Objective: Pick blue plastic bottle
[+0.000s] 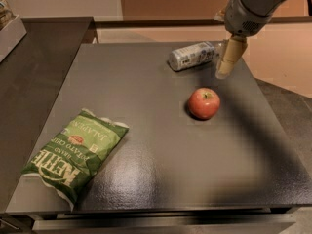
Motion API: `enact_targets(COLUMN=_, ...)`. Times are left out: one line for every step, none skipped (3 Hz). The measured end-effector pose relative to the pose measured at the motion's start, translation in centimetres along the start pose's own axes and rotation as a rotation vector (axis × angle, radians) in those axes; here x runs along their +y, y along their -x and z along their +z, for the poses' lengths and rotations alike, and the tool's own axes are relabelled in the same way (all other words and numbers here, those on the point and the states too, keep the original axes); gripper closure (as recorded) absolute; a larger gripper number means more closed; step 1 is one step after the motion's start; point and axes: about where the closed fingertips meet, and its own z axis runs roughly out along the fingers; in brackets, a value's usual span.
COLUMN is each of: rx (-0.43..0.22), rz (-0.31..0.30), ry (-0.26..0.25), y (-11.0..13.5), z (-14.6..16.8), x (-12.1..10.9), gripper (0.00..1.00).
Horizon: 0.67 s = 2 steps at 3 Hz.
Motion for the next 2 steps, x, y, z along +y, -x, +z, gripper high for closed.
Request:
enact_targets(rx=0.058, rz=-0.068, ry=0.024, y=1.0, z=2.8, x=-2.7, gripper=0.00)
enact_targets(rx=0.123, rz=-0.135, ry=0.026, y=2.6, z=5.3, x=-4.8, gripper=0.00)
